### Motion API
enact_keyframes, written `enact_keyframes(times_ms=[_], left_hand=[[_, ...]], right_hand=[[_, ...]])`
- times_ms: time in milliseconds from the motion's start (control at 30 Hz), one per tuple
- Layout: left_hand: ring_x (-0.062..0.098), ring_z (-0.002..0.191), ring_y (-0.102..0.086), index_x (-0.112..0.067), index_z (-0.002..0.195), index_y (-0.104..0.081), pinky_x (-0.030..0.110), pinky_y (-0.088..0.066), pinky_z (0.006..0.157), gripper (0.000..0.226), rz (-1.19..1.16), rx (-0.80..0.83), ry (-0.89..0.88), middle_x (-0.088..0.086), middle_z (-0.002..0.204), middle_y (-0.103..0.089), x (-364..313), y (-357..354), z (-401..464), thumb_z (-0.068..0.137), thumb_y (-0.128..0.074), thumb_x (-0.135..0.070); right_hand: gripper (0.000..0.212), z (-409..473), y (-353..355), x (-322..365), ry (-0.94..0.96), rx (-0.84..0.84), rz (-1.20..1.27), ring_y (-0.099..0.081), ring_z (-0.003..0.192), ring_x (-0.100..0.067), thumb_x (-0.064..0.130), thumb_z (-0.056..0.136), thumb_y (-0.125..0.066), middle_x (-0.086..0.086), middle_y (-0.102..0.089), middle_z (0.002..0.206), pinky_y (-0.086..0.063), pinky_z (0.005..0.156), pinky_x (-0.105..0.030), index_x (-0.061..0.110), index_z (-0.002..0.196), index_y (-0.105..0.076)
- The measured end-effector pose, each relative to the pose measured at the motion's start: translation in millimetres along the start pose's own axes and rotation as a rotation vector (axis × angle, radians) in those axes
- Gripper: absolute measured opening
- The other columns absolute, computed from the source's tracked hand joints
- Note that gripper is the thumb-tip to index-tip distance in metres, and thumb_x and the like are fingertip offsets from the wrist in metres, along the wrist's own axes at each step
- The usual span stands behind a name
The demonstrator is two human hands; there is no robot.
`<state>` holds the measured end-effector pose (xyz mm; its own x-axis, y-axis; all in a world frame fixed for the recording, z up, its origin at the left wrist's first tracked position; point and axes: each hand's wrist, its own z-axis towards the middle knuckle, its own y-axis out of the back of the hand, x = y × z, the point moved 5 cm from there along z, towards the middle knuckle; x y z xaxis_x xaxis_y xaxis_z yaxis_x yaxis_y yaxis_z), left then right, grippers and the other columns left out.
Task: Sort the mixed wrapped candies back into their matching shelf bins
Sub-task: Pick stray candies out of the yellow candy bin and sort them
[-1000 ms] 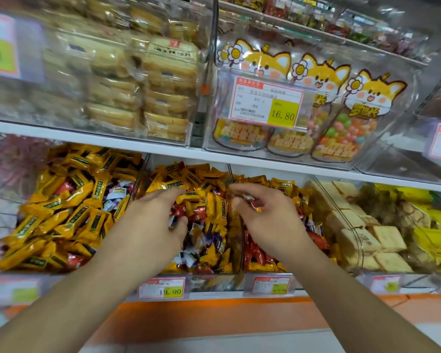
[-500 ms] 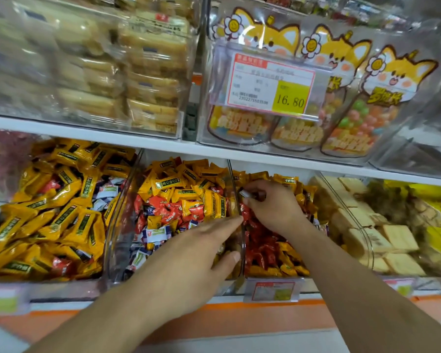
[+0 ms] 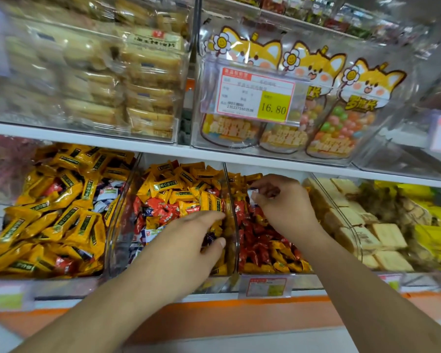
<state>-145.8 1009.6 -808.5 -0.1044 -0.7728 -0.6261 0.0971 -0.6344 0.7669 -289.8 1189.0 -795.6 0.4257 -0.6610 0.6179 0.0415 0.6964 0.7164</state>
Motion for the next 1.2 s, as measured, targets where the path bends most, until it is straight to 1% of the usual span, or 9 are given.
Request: enact_keyframes(times_ms=[133,267,400,500,600,733,900,1100,1200], left_hand=[[0.003,0.126,-0.05,-0.038,0.146,-0.046,0.018,-0.039,0.1,0.044,0.006,-0.153,0.054,-0.017,0.147,-0.049,3,19,1,0.103,-0.055,-0.039],[0.001,0.1,-0.053,-0.039,0.144,-0.046,0.019,-0.04,0.087,0.042,0.025,-0.192,0.042,-0.022,0.145,-0.046,2,26,-3,0.102,-0.053,-0.039],[-0.002,0.135,-0.039,-0.041,0.152,-0.037,-0.003,-0.023,0.095,0.052,0.073,-0.099,-0.03,-0.029,0.154,-0.033,-2,12,-6,0.103,-0.052,-0.041],[-0.009,0.148,-0.017,-0.049,0.157,-0.021,0.002,-0.007,0.108,0.06,0.082,-0.014,-0.078,-0.039,0.157,-0.013,-6,-2,-3,0.103,-0.047,-0.048],[-0.012,0.149,-0.008,-0.054,0.158,-0.006,0.01,-0.009,0.114,0.066,0.073,0.053,-0.087,-0.044,0.158,0.005,-7,-15,4,0.104,-0.044,-0.052],[-0.013,0.148,-0.009,-0.055,0.157,0.003,0.011,-0.012,0.114,0.07,0.062,0.095,-0.079,-0.046,0.156,0.013,-11,-28,10,0.103,-0.041,-0.055],[-0.011,0.148,-0.016,-0.054,0.158,-0.001,0.015,-0.016,0.119,0.068,0.077,0.079,-0.08,-0.046,0.157,0.01,-10,-30,13,0.102,-0.039,-0.057],[-0.013,0.149,-0.008,-0.054,0.158,-0.001,0.015,-0.015,0.12,0.068,0.088,0.08,-0.086,-0.048,0.155,0.012,-7,-32,11,0.102,-0.039,-0.058],[-0.014,0.149,-0.005,-0.054,0.158,-0.003,0.016,-0.013,0.121,0.067,0.086,0.079,-0.089,-0.049,0.155,0.011,-5,-32,11,0.102,-0.039,-0.058]], right_hand=[[0.008,-19,13,21,-0.087,0.001,0.311,-0.069,0.087,-0.008,0.022,0.089,-0.08,0.01,-0.073,0.083,-0.052,0.078,-0.03,0.029,0.088,-0.075],[0.005,-36,-1,42,-0.074,0.213,0.349,-0.069,0.091,-0.001,0.025,0.094,-0.075,0.012,-0.074,0.091,-0.052,0.081,-0.021,0.03,0.096,-0.075],[0.011,-38,9,19,-0.087,0.187,0.195,-0.063,0.099,0.001,0.022,0.1,-0.067,0.013,-0.069,0.106,-0.05,0.08,-0.01,0.03,0.107,-0.072],[0.015,-36,33,-17,-0.106,0.095,-0.004,-0.063,0.1,-0.002,0.017,0.101,-0.064,0.013,-0.068,0.107,-0.048,0.079,-0.008,0.027,0.11,-0.071],[0.02,-37,58,-54,-0.199,0.013,-0.147,-0.066,0.097,-0.009,0.011,0.097,-0.064,0.013,-0.069,0.102,-0.053,0.081,-0.023,0.026,0.109,-0.071],[0.026,-38,73,-77,-0.2,0.036,-0.361,-0.067,0.1,-0.015,0.015,0.096,-0.067,0.004,-0.072,0.117,-0.045,0.078,-0.019,0.026,0.119,-0.072],[0.03,-32,59,-77,-0.138,0.153,-0.412,-0.063,0.083,-0.01,0.028,0.097,-0.069,0.002,-0.069,0.125,-0.044,0.065,-0.015,0.031,0.127,-0.069],[0.03,-29,53,-85,-0.195,0.115,-0.376,-0.066,0.091,-0.013,0.022,0.091,-0.077,0.008,-0.068,0.1,-0.043,0.068,-0.014,0.028,0.119,-0.071],[0.024,-26,51,-88,-0.218,0.064,-0.379,-0.065,0.079,-0.013,0.021,0.088,-0.079,0.01,-0.067,0.088,-0.052,0.062,-0.025,0.027,0.11,-0.071]])
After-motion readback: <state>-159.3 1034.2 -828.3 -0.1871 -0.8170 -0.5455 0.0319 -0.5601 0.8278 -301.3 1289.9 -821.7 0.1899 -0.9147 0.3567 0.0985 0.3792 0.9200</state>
